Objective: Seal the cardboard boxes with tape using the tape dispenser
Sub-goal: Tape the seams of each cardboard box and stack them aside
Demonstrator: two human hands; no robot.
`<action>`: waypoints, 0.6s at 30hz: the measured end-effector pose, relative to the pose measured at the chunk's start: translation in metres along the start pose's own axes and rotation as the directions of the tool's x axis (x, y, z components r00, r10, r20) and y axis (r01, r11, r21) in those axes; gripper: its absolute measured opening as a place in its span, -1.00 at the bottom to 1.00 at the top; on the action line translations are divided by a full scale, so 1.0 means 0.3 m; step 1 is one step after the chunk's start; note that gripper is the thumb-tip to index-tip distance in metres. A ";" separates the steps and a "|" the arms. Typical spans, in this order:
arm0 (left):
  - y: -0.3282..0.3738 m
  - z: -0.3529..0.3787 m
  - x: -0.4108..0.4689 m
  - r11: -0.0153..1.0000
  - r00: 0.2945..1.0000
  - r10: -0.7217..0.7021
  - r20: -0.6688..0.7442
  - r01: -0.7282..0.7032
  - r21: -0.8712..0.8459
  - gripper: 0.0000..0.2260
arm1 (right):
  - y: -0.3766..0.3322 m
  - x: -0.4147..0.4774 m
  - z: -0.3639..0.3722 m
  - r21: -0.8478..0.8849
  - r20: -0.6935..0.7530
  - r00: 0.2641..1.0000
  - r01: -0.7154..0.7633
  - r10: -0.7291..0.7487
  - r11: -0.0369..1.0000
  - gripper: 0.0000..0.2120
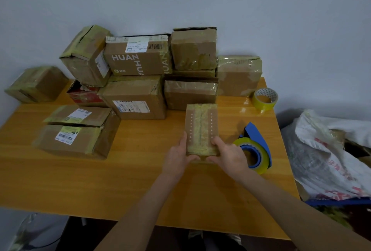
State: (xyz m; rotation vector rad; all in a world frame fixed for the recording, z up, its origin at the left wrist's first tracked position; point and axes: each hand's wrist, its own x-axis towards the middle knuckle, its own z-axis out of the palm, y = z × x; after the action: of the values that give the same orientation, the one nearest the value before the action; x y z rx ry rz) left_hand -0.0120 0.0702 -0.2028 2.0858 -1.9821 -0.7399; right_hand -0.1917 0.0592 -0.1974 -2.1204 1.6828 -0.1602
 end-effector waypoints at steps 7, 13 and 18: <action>-0.071 -0.009 0.006 0.997 0.994 0.069 0.088 -0.067 -0.030 -0.18 | 0.066 0.015 -0.026 0.150 0.155 0.987 0.010 -0.034 0.989 -0.51; 0.011 -0.064 -0.008 0.987 0.995 0.096 -0.012 -0.093 0.134 -0.37 | 0.047 -0.013 -0.016 0.218 0.167 0.984 0.031 -0.069 0.976 -0.52; 0.063 -0.063 0.028 0.951 0.996 0.022 0.090 -0.049 0.306 -0.22 | -0.013 -0.060 -0.002 0.231 0.230 0.952 0.148 -0.202 0.962 -0.75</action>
State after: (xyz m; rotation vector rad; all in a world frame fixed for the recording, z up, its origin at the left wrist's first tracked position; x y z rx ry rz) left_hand -0.0200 0.0561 -0.1802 2.2084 -2.3054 -0.5504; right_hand -0.1929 0.0768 -0.1922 -2.0322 1.2728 -0.1110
